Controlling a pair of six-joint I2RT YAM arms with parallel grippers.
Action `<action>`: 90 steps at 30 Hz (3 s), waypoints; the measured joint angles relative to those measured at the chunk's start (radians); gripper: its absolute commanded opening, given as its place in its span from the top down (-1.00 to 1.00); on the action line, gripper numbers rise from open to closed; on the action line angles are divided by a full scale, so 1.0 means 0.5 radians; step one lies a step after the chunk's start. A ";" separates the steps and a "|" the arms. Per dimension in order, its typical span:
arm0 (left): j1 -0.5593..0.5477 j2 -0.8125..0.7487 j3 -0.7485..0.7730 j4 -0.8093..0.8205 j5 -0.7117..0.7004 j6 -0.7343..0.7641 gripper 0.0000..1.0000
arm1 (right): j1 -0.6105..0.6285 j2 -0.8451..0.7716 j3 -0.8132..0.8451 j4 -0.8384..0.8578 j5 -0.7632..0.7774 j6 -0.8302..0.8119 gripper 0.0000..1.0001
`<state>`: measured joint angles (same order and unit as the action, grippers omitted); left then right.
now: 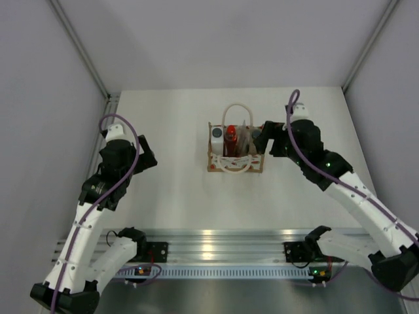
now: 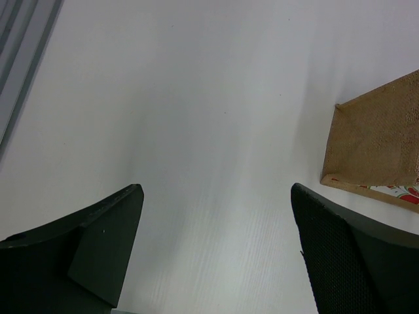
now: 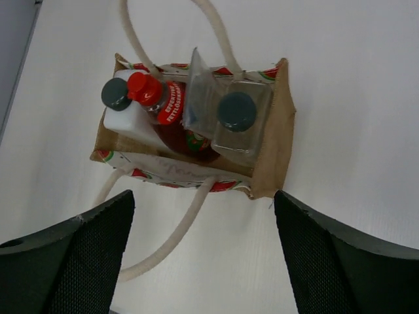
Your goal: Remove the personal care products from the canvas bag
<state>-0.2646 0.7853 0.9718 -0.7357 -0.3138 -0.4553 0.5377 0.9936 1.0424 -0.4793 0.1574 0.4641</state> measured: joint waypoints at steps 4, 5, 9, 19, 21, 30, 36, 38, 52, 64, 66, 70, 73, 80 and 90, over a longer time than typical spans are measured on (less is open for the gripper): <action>0.000 0.002 0.000 0.000 -0.002 0.000 -0.97 | 0.290 0.259 0.204 0.002 0.176 -0.002 -0.54; 0.000 0.005 0.000 0.000 -0.002 0.000 -0.97 | 0.352 0.325 0.260 0.000 0.221 -0.006 -0.54; 0.000 0.019 -0.003 0.000 0.005 0.001 -0.97 | 0.513 0.606 0.491 0.005 0.371 -0.016 -0.37; 0.000 0.023 -0.003 -0.001 0.021 0.001 -0.97 | 0.675 1.269 0.931 0.013 0.565 -0.001 -0.05; 0.000 0.023 -0.003 -0.001 0.022 0.001 -0.97 | 0.681 1.357 0.986 0.016 0.594 0.008 0.03; 0.000 0.023 -0.003 0.000 0.051 0.001 -0.97 | 0.683 1.549 1.023 0.015 0.732 0.054 0.08; 0.000 0.022 -0.003 -0.001 0.066 0.001 -0.97 | 0.684 1.603 1.024 0.027 0.797 0.078 0.06; 0.000 0.022 -0.003 0.000 0.066 0.001 -0.97 | 0.684 1.608 1.025 0.028 0.815 0.087 0.06; 0.000 0.021 -0.004 0.000 0.072 0.001 -0.97 | 0.688 1.693 1.090 0.043 0.849 0.130 0.01; 0.000 0.021 -0.004 0.000 0.072 0.001 -0.97 | 0.689 1.701 1.090 0.046 0.870 0.159 0.03; 0.000 0.021 -0.004 0.000 0.072 0.001 -0.97 | 0.691 1.709 1.090 0.050 0.881 0.163 0.02; 0.000 0.021 -0.004 -0.001 0.072 0.001 -0.97 | 0.702 1.734 1.096 0.076 0.911 0.176 0.02; 0.000 0.021 -0.004 0.000 0.072 0.001 -0.97 | 0.703 1.748 1.100 0.082 0.929 0.188 0.01; 0.000 0.021 -0.004 -0.001 0.072 0.001 -0.97 | 0.703 1.774 1.101 0.095 0.946 0.201 -0.05; 0.000 0.022 -0.004 -0.001 0.072 0.001 -0.97 | 0.697 1.913 1.099 0.086 0.940 0.208 -0.07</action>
<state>-0.2646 0.7963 0.9699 -0.7361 -0.2775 -0.4549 0.8860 1.9499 1.5921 -0.4362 0.6273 0.5682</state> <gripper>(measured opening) 0.984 0.534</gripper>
